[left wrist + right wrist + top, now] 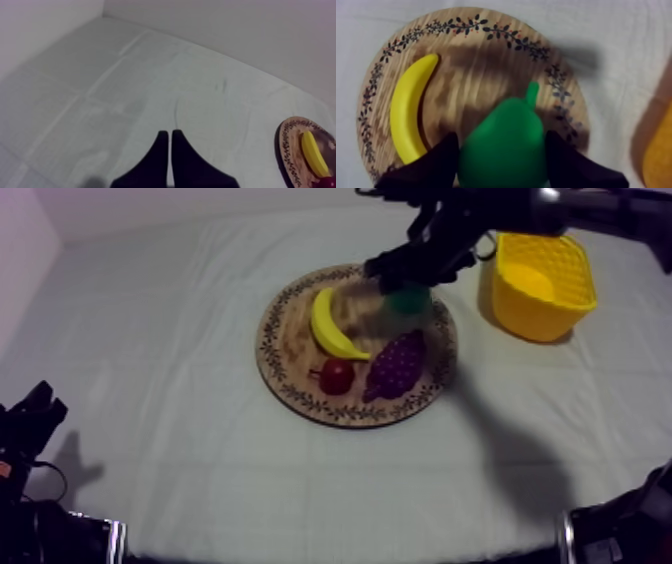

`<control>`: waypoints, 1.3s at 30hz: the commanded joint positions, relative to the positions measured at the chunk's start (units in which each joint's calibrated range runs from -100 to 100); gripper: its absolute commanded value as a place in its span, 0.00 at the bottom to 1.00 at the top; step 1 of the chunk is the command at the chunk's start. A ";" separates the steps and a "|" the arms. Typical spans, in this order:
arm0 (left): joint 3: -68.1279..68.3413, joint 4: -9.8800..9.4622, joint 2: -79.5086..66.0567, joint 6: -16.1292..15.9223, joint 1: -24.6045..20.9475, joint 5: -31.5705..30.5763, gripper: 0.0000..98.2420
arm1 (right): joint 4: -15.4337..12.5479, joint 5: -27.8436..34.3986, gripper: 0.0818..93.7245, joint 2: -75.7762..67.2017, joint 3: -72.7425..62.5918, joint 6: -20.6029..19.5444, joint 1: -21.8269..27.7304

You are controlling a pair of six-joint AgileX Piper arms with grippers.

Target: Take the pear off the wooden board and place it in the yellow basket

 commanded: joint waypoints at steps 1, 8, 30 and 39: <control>0.00 0.00 -0.04 0.00 0.01 0.02 0.00 | -0.81 2.59 0.44 -6.30 0.92 1.96 0.68; 0.00 0.00 -0.04 0.00 0.01 0.02 0.00 | -1.76 8.38 0.44 -15.51 2.90 4.46 5.18; 0.00 0.00 -0.04 0.00 0.01 0.02 0.00 | -2.52 4.75 0.47 -11.10 4.31 8.09 22.66; 0.00 0.00 -0.04 0.00 0.01 0.02 0.00 | -2.01 1.29 0.47 -1.04 1.04 7.68 24.11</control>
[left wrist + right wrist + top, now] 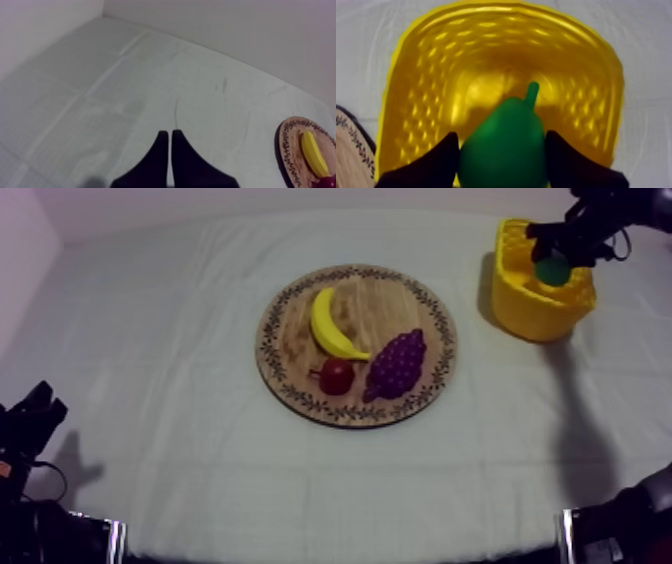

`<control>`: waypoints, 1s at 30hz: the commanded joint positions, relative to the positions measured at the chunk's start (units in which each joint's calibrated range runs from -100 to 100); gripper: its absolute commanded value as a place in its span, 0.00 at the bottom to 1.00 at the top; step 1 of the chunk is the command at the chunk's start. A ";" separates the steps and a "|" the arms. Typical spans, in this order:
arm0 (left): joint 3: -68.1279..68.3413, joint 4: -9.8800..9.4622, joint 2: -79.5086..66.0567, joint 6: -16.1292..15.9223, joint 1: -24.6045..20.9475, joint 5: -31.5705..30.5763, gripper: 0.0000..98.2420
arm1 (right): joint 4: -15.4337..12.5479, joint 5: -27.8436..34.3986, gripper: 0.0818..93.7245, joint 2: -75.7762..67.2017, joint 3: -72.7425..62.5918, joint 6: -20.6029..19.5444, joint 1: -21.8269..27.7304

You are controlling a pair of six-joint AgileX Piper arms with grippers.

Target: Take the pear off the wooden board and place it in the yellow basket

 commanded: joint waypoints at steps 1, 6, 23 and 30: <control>0.00 0.00 -0.04 0.00 0.01 0.02 0.00 | -0.04 -0.03 0.47 3.23 -1.59 -0.19 0.25; 0.00 0.00 -0.04 0.00 0.01 0.02 0.00 | -0.66 0.30 0.48 8.96 -7.13 -0.03 0.72; 0.00 0.00 -0.04 0.00 0.01 0.02 0.00 | 3.88 -3.21 0.74 12.87 -9.45 -6.14 -1.07; 0.00 0.00 -0.04 0.00 0.01 0.02 0.00 | 2.24 -6.03 0.25 3.36 -3.26 -5.02 -0.18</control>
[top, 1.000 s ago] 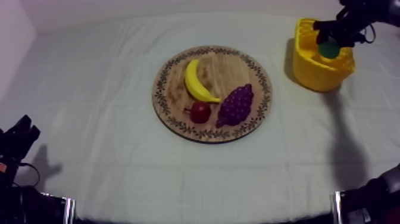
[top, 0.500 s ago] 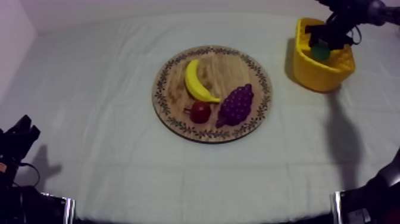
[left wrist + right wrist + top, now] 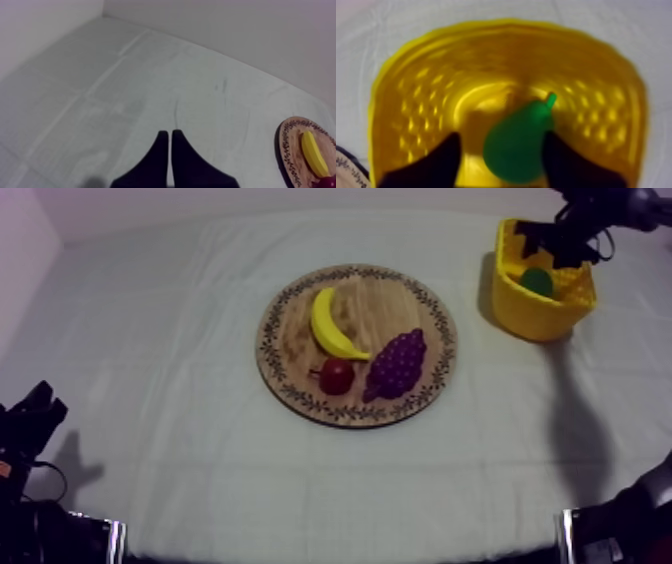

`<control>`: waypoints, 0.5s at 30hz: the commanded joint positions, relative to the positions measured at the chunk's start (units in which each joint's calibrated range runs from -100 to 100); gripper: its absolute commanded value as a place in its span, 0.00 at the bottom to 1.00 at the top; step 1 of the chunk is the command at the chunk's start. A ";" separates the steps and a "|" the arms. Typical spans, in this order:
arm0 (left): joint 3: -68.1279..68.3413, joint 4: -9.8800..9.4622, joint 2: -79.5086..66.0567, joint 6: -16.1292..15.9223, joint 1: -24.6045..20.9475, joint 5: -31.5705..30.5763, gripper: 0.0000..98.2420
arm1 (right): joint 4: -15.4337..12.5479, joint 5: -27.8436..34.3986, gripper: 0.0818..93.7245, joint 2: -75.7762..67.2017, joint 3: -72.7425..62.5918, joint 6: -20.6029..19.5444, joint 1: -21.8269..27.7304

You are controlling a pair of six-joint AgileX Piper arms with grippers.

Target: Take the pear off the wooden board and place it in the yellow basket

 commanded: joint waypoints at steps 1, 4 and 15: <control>0.00 0.00 -0.04 0.00 0.01 0.02 0.00 | -0.83 -0.75 0.18 -5.28 2.86 0.95 0.25; 0.00 0.00 -0.04 0.00 0.01 0.02 0.00 | -1.47 -1.27 0.07 -11.80 7.64 1.56 0.28; 0.00 0.00 -0.04 0.00 0.01 0.02 0.00 | -5.10 -4.96 0.01 -40.70 33.35 5.32 -0.79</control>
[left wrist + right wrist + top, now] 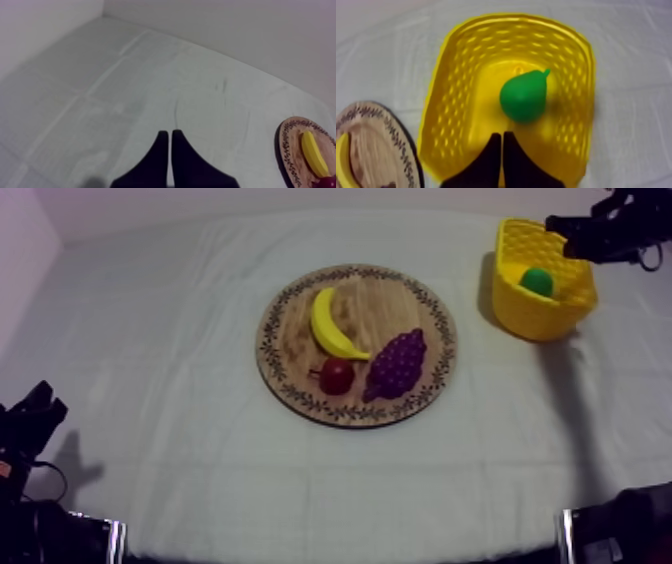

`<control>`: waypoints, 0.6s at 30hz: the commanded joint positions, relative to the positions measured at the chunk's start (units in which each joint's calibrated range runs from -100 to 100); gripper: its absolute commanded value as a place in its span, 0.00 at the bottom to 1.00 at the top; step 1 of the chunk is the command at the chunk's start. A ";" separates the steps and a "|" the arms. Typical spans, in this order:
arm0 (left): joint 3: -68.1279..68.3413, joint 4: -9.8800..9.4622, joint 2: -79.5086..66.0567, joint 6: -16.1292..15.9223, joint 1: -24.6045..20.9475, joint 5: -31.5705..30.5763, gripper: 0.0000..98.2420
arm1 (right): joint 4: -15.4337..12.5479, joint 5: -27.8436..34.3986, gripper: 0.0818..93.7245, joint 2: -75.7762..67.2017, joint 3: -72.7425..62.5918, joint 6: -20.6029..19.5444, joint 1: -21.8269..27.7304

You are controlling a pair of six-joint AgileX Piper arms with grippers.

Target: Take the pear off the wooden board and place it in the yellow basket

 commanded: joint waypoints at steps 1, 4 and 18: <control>0.00 0.00 -0.04 0.00 0.01 0.02 0.00 | -0.17 -1.01 0.01 -12.26 10.49 0.30 -0.29; 0.00 0.00 -0.04 0.00 0.01 0.02 0.00 | -0.19 -2.09 0.01 -20.53 17.99 0.40 -0.61; 0.00 0.00 -0.04 0.00 0.01 0.02 0.00 | -2.87 1.32 0.01 -62.95 49.59 4.61 0.57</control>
